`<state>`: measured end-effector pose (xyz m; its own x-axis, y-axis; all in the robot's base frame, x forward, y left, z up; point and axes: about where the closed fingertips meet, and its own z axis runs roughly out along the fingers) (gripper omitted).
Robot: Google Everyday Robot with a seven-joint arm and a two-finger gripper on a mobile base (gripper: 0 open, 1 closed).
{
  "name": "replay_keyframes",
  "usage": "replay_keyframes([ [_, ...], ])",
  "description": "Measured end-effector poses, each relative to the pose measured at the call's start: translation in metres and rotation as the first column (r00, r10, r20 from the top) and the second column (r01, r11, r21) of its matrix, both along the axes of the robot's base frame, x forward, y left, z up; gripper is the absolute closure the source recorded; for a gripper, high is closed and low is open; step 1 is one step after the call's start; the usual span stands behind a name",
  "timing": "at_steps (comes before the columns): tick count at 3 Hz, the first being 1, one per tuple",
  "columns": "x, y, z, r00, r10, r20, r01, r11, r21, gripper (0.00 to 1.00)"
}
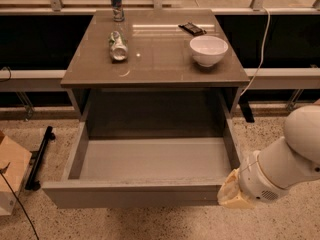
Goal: Close top drawer
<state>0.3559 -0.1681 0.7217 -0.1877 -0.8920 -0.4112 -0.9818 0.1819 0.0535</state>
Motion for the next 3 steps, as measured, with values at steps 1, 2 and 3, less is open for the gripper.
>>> replay_keyframes([
  [1,0.001,0.002,-0.034,0.9996,0.000,-0.029,0.001,1.000,0.022,1.00],
  [2,0.024,-0.005,-0.074,0.9980,-0.034,-0.054,0.038,0.996,0.082,1.00],
  [3,0.025,-0.005,-0.074,0.9980,-0.034,-0.053,0.039,0.996,0.082,1.00],
])
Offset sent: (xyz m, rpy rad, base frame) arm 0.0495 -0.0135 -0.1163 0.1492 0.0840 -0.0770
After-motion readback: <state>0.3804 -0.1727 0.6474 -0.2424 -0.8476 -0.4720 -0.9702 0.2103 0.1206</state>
